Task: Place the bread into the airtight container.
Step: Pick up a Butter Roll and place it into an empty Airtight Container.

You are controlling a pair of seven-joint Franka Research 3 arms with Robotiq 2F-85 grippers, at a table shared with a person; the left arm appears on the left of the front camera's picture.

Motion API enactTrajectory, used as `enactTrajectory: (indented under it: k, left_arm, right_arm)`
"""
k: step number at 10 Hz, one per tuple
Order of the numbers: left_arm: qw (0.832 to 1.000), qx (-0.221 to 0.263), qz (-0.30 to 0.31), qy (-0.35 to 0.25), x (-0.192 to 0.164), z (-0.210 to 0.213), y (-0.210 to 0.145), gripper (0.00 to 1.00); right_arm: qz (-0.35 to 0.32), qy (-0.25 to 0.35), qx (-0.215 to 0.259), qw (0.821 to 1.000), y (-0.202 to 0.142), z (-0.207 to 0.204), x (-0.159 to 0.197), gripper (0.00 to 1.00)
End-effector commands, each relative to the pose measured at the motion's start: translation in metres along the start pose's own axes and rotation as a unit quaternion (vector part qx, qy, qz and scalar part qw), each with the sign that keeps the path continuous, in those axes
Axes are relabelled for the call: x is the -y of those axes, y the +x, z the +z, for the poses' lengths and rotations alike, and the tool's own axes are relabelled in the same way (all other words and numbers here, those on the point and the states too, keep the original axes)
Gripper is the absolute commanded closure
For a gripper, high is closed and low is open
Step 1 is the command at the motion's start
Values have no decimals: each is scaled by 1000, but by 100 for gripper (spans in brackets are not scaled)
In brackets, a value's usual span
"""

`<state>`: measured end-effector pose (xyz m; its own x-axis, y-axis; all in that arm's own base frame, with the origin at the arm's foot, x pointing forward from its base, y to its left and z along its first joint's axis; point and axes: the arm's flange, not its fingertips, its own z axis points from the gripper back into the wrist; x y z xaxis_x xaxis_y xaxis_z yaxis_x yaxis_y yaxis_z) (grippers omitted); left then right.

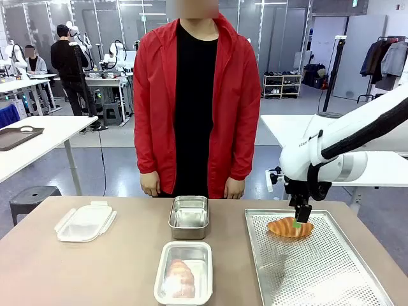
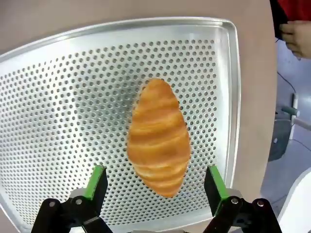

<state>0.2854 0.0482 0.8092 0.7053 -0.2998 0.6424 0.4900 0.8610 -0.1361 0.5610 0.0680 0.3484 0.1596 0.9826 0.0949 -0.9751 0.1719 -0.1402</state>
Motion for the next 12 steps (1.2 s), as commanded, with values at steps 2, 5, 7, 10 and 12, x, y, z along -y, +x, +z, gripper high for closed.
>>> enactTrajectory:
  k: [2, 5, 7, 10, 12]
  left_arm:
    - [1000, -2, -9, 0, 1, 1, -1, 0]
    - [1000, -2, -9, 0, 1, 1, -1, 0]
    - [1000, -2, -9, 0, 1, 1, -1, 0]
    - [1000, -2, -9, 0, 1, 1, -1, 0]
    - [1000, -2, -9, 0, 1, 1, -1, 0]
  right_arm:
    - [-12, 17, -26, 999, 2, -20, 19, 0]
    - [-23, 45, -33, 998, 1, -39, 28, 0]
    - [-29, 63, -40, 997, 0, -51, 32, 3]
    - [-25, 77, -26, 996, 0, -53, 31, 36]
    - [-24, 80, -34, 996, -1, -56, 30, 55]
